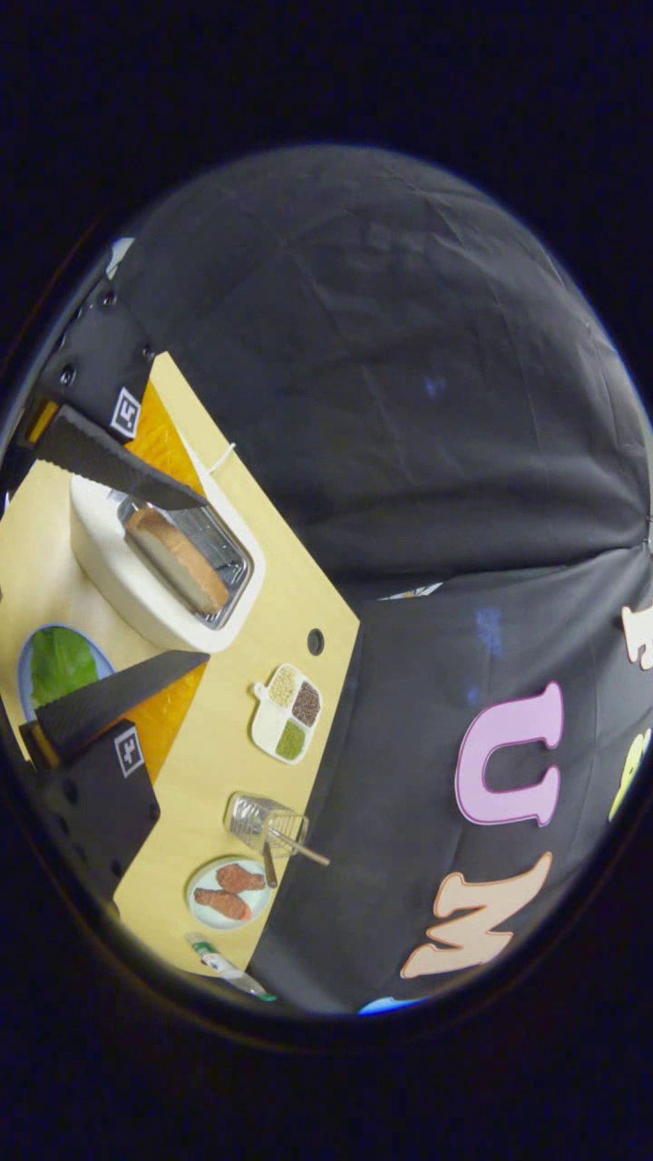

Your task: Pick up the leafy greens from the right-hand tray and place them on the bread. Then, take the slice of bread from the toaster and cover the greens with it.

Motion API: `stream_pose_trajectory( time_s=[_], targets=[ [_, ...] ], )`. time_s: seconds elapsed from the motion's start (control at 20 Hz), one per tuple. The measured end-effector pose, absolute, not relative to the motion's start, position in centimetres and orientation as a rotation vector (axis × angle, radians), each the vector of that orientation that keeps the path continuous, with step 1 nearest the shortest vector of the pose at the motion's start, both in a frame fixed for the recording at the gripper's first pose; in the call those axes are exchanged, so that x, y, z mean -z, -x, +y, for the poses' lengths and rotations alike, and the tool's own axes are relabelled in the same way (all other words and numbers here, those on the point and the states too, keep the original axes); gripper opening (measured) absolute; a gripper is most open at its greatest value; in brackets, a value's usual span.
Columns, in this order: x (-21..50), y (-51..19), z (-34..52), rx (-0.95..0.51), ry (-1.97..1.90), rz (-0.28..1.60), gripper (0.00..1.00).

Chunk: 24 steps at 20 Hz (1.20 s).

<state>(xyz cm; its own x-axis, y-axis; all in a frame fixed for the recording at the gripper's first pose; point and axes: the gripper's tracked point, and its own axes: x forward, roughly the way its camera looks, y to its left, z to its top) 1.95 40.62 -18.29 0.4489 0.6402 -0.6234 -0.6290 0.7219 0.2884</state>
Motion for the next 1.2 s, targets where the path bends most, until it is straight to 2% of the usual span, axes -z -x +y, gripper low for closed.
stream_pose_trajectory(
  time_s=[0.2, 0.4, 0.95, 1.2],
  targets=[
    [19.8, -2.3, 42.0, -0.769, -0.022, 0.822, 0.98],
    [20.7, -2.5, 42.6, -0.744, -0.049, 0.872, 0.94],
    [20.9, -1.7, 42.9, -0.743, -0.072, 0.892, 0.11],
    [19.0, -1.4, 42.0, -0.777, -0.077, 0.842, 0.10]
  ],
)
